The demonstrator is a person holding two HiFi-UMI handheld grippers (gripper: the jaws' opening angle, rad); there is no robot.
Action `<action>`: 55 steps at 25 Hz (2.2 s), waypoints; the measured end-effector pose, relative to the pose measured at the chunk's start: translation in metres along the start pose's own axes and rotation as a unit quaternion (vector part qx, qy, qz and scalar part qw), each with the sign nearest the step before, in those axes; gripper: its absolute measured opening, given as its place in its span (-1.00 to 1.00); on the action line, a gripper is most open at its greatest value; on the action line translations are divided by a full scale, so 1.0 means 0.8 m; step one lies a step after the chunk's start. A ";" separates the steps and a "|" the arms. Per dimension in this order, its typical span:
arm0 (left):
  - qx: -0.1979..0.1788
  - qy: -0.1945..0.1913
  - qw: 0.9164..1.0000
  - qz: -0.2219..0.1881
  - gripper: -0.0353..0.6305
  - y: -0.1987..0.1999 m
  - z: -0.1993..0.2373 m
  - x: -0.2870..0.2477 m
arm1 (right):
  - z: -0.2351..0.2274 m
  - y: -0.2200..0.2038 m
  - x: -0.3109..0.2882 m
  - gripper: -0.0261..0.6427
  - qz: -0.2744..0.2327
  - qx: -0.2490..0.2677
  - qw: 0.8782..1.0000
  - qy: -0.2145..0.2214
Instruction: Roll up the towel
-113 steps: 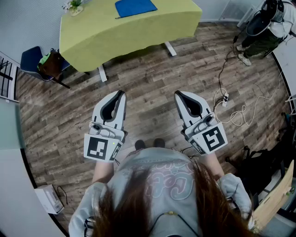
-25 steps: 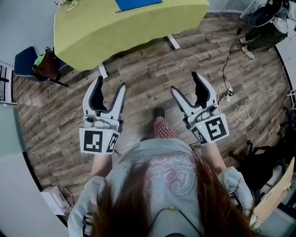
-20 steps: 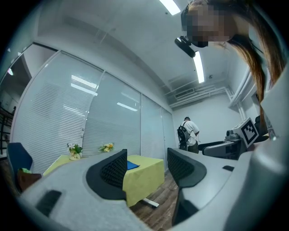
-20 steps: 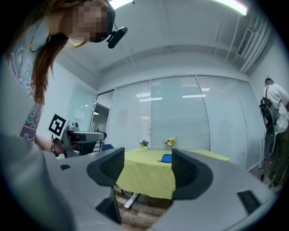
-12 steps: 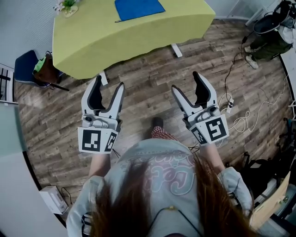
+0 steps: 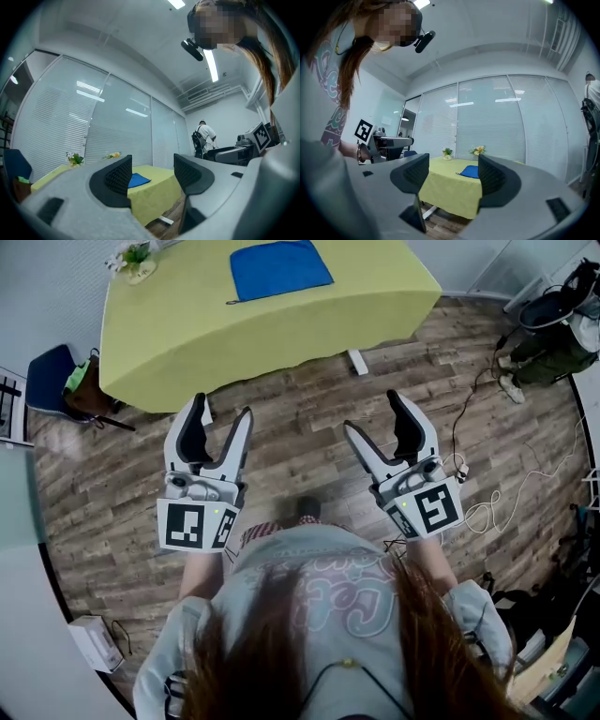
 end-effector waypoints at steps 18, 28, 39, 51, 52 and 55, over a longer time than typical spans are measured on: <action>0.018 0.003 1.000 0.010 -0.14 -0.013 0.011 -0.034 | -0.034 -0.013 -0.022 0.01 0.005 -0.013 1.000 0.006; 0.011 0.007 1.000 0.019 -0.14 -0.017 0.002 -0.043 | -0.049 -0.013 -0.018 0.01 0.002 -0.015 1.000 0.006; 0.004 0.021 0.999 0.029 -0.14 -0.024 0.013 -0.044 | -0.062 -0.019 -0.035 0.01 0.003 -0.017 1.000 0.022; 0.003 0.011 1.000 0.027 -0.14 -0.050 0.041 -0.108 | -0.103 -0.034 -0.086 0.01 0.002 -0.009 1.000 0.010; 0.004 0.010 1.000 0.027 -0.14 -0.053 0.046 -0.116 | -0.108 -0.035 -0.093 0.01 0.002 -0.011 1.000 0.009; 0.009 0.005 1.000 0.025 -0.14 -0.060 0.061 -0.143 | -0.124 -0.037 -0.118 0.01 0.003 -0.008 1.000 0.006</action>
Point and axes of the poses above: the fingertips, and each gripper's own axes: x backward along the fingers, z to its left, y out of its top, the point moved 7 cm from there along x, backward along the fingers, and after that the axes turned 4 degrees about -x, right-handed, at the moved point
